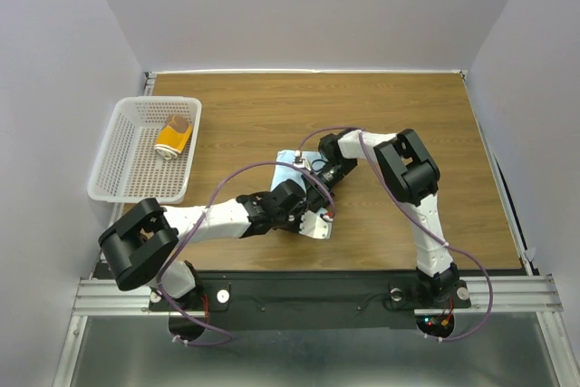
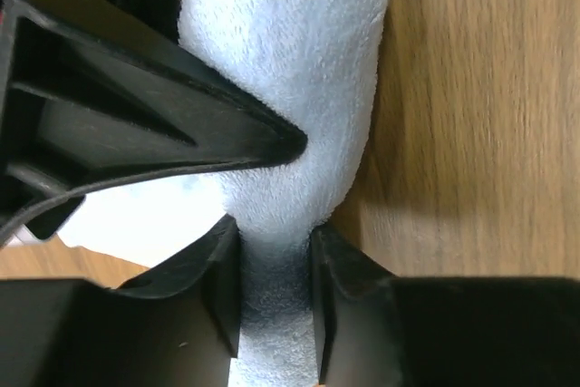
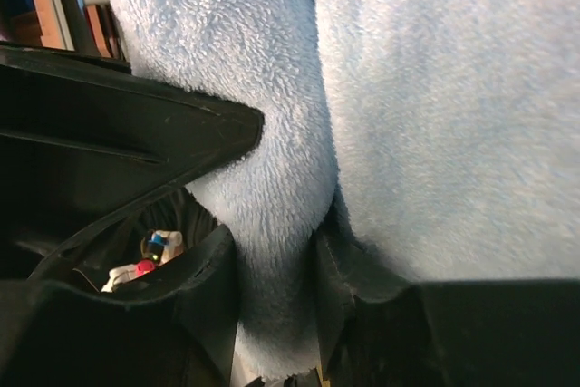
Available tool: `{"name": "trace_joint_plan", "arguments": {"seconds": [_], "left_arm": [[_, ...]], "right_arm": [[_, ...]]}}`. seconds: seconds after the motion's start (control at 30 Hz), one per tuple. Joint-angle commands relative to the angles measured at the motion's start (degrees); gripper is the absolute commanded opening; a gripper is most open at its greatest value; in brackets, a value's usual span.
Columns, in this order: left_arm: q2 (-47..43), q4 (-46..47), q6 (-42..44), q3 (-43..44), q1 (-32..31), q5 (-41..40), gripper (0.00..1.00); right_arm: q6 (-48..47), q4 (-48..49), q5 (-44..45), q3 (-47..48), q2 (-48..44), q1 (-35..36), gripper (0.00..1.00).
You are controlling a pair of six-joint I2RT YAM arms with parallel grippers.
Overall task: Roll the towels
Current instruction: Roll the towel
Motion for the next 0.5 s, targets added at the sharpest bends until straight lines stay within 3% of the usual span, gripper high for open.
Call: {"name": "trace_joint_plan", "arguments": {"seconds": [0.0, 0.1, 0.3, 0.33, 0.47], "left_arm": [[-0.49, -9.31, -3.10, 1.54, -0.03, 1.58, 0.27], [-0.67, -14.67, -4.59, 2.42, 0.06, 5.00, 0.23], [0.82, -18.46, -6.09, 3.82, 3.47, 9.14, 0.20], [1.43, -19.52, -5.83, 4.78, 4.27, 10.37, 0.20], [6.17, -25.32, -3.72, 11.80, 8.76, 18.18, 0.20]], "right_arm": [[-0.45, -0.25, 4.04, 1.85, -0.30, -1.32, 0.42], [2.52, 0.54, 4.39, 3.52, -1.00, -4.21, 0.63], [12.54, 7.03, 9.38, 5.46, -5.57, -9.31, 0.70], [12.82, 7.39, 10.10, 5.72, -6.45, -9.93, 0.76], [13.70, 10.03, 14.40, 6.34, -14.68, -12.92, 0.79]]}}
